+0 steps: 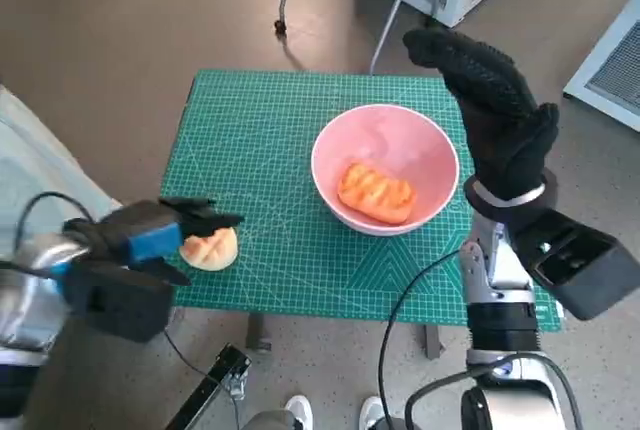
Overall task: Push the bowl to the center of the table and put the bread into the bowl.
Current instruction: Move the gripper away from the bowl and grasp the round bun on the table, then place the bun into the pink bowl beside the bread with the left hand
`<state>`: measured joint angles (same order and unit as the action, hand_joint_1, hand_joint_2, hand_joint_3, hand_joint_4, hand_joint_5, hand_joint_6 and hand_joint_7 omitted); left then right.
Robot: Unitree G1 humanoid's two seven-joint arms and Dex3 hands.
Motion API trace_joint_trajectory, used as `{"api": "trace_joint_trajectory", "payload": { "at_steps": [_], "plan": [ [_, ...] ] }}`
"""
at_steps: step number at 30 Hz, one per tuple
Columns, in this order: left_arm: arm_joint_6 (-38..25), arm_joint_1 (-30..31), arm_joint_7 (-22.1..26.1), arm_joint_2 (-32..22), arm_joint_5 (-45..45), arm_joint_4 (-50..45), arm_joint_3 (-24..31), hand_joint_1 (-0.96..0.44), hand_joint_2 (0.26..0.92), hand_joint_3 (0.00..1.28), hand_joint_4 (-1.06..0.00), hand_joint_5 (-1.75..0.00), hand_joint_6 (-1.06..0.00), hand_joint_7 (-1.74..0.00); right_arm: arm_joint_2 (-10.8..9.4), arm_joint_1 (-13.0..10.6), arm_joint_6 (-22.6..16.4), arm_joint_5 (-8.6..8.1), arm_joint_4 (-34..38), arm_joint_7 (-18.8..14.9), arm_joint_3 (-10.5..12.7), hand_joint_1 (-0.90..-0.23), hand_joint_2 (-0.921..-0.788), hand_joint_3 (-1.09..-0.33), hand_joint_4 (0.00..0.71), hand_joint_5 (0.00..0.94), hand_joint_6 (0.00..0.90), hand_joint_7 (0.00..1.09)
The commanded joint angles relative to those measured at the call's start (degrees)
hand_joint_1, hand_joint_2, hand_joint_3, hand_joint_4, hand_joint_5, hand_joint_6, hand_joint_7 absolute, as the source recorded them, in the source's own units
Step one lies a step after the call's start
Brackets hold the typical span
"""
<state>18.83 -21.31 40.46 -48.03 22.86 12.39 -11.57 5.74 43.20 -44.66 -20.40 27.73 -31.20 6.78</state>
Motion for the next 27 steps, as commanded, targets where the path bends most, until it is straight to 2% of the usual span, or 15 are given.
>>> {"api": "trace_joint_trajectory", "payload": {
  "at_steps": [1,6,11,12,13,15,17,24,27],
  "plan": [
    [2.7,-2.6,-4.3,2.0,3.8,5.5,-2.4,-0.06,0.843,0.0,-0.25,-0.01,-0.35,-0.04,0.4,-1.1,0.9,-0.49,-0.2,-0.5,0.3,-0.674,-0.921,-0.759,0.313,0.006,-0.001,0.89],
    [5.9,-4.6,-9.7,3.5,9.0,12.0,-5.7,-0.03,0.863,0.01,-0.34,-0.04,-0.4,-0.05,0.7,-1.1,1.0,-0.25,-0.5,-0.3,0.4,-0.664,-0.921,-0.759,0.314,0.007,-0.001,0.89],
    [8.6,-7.5,-14.8,4.0,14.2,18.9,-8.9,-0.03,0.909,0.08,-0.54,-0.12,-0.56,-0.14,0.9,-1.0,1.1,-0.15,-0.7,-0.2,0.5,-0.657,-0.921,-0.76,0.314,0.007,-0.001,0.89],
    [9.4,-8.3,-15.9,3.7,15.1,20.2,-9.4,-0.03,0.914,0.12,-0.58,-0.2,-0.57,-0.25,0.9,-1.0,1.1,-0.04,-0.7,-0.1,0.5,-0.657,-0.921,-0.759,0.314,0.007,-0.001,0.89],
    [10.1,-8.9,-16.7,3.6,15.7,21.1,-9.8,-0.02,0.916,0.15,-0.54,-0.6,-0.55,-0.64,1.0,-1.0,1.1,0.03,-0.8,0.0,0.5,-0.656,-0.921,-0.759,0.314,0.007,-0.001,0.89],
    [11.4,-10.4,-17.9,2.9,16.5,22.3,-10.1,-0.01,0.919,0.17,-0.5,-0.96,-0.55,-0.96,1.0,-1.0,1.1,0.14,-0.8,0.1,0.5,-0.656,-0.921,-0.759,0.314,0.007,-0.001,0.89],
    [12.3,-11.6,-18.1,2.1,16.6,22.3,-9.9,0.0,0.92,0.17,-0.49,-1.18,-0.58,-1.13,1.0,-1.1,1.1,0.21,-0.9,0.1,0.5,-0.657,-0.921,-0.758,0.314,0.007,-0.001,0.89],
    [12.6,-14.7,-16.3,-0.2,10.2,18.5,-4.3,0.0,0.921,0.15,-0.5,-1.32,-0.64,-1.17,1.2,-0.9,1.1,0.28,-0.8,0.0,0.6,-0.665,-0.921,-0.756,0.315,0.007,-0.001,0.89],
    [11.5,-15.1,-15.1,-0.5,5.7,15.2,-0.7,0.0,0.921,0.15,-0.49,-1.41,-0.66,-1.1,1.3,-0.7,1.1,0.31,-0.8,0.0,0.7,-0.665,-0.921,-0.756,0.314,0.007,-0.001,0.89]
  ]
}}
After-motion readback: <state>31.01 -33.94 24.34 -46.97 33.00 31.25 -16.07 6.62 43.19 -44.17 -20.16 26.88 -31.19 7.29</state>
